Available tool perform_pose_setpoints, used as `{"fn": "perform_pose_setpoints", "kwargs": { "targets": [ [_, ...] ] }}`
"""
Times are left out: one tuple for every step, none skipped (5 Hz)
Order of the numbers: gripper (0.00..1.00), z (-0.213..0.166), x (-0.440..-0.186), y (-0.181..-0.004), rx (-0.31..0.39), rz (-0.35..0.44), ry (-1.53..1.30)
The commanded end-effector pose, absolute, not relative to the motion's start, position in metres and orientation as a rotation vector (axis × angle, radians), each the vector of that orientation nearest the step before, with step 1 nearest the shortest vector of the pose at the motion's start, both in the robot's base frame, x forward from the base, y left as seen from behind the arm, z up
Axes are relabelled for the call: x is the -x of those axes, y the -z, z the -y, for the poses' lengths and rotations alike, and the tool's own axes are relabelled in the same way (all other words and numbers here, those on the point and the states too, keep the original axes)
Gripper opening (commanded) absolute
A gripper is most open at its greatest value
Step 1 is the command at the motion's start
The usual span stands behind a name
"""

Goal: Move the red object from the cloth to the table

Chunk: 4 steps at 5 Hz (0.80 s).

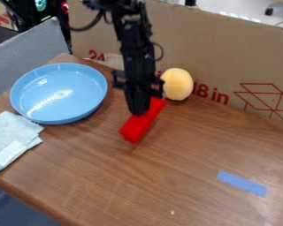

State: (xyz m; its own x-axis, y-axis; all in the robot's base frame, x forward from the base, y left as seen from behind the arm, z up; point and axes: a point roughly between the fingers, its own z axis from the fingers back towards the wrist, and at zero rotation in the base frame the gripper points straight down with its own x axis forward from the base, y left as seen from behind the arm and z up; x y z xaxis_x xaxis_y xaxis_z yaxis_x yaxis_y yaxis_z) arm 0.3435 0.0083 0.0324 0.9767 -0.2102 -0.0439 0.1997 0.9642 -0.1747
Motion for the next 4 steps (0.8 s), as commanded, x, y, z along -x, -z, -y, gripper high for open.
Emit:
{"fn": "perform_pose_setpoints", "kwargs": {
  "targets": [
    [0.0,0.0,-0.363,-0.087,0.15,0.05,0.213],
    [1.0,0.006,-0.35,-0.105,0.146,0.07,0.234],
    [1.0,-0.003,-0.353,-0.109,0.161,0.09,0.229],
    [1.0,0.0,-0.344,-0.109,0.165,0.069,0.239]
  ]
}}
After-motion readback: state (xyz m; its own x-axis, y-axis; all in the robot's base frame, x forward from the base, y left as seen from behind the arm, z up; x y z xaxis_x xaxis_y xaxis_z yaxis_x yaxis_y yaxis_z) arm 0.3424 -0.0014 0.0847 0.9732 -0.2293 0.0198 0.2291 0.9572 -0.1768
